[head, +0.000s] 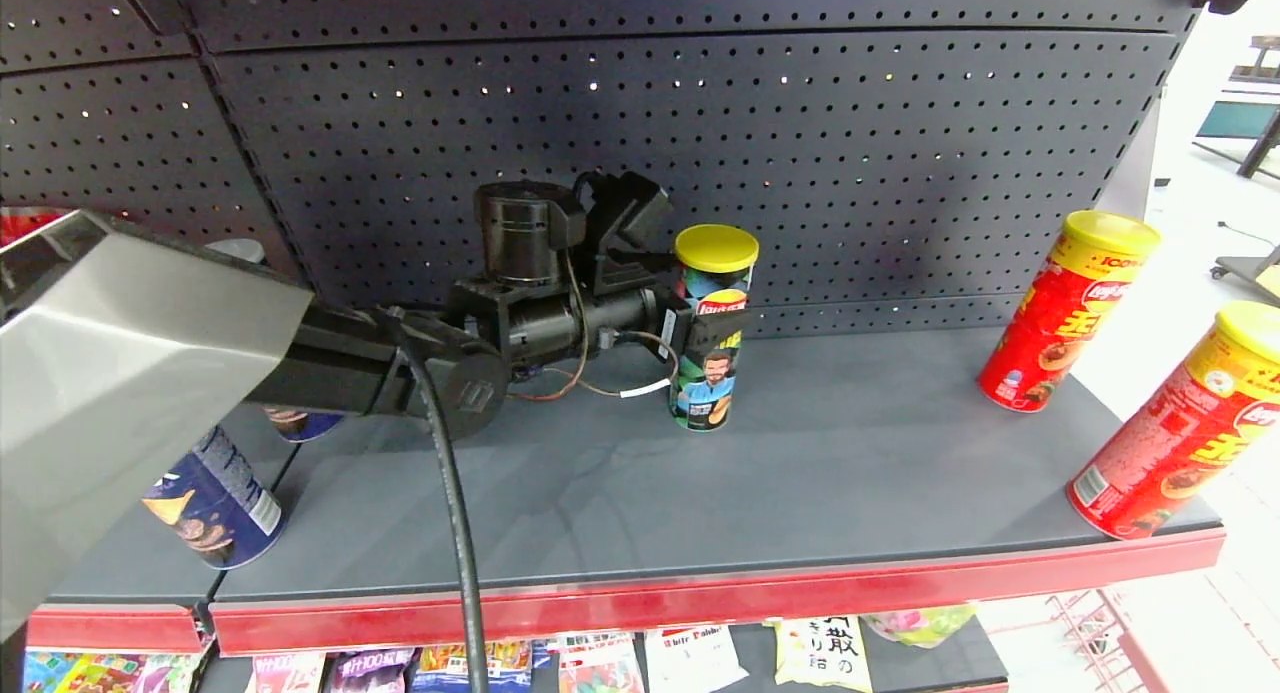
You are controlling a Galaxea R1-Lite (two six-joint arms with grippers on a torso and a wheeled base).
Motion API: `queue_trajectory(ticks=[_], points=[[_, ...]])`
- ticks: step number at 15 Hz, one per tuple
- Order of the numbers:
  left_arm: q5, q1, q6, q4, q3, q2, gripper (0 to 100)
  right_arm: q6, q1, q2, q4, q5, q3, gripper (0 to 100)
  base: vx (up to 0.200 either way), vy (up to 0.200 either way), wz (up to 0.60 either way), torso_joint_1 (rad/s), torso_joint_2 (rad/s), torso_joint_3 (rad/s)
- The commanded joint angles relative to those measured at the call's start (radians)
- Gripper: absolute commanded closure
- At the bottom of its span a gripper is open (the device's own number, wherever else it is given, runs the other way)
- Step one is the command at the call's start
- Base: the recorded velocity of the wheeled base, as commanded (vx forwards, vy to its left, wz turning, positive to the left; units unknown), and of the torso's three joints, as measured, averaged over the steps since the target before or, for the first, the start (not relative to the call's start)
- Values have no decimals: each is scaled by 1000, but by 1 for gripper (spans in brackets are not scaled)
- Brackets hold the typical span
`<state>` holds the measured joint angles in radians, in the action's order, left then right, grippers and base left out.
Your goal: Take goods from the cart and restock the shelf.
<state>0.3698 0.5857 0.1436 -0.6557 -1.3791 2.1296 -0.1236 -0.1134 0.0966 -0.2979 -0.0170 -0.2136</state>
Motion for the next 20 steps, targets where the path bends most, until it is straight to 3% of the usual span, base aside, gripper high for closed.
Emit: queue_trajectory(ticks=[1, 12, 13, 20], points=[[3, -1, -1, -1, -35, 33, 0, -1, 0, 2, 0, 0, 0, 100, 0, 0, 0, 0, 0, 0], [29, 0, -1, 4, -132, 98, 0, -1, 0, 2, 0, -1, 5, 100, 0, 0, 0, 0, 0, 0], [29, 0, -1, 2, -132, 101, 100, -1, 0, 2, 0, 0, 7, 100, 0, 0, 0, 0, 0, 0], [28, 3, -1, -4, -78, 70, 100, -1, 0, 2, 0, -1, 8, 100, 0, 0, 0, 0, 0, 0]])
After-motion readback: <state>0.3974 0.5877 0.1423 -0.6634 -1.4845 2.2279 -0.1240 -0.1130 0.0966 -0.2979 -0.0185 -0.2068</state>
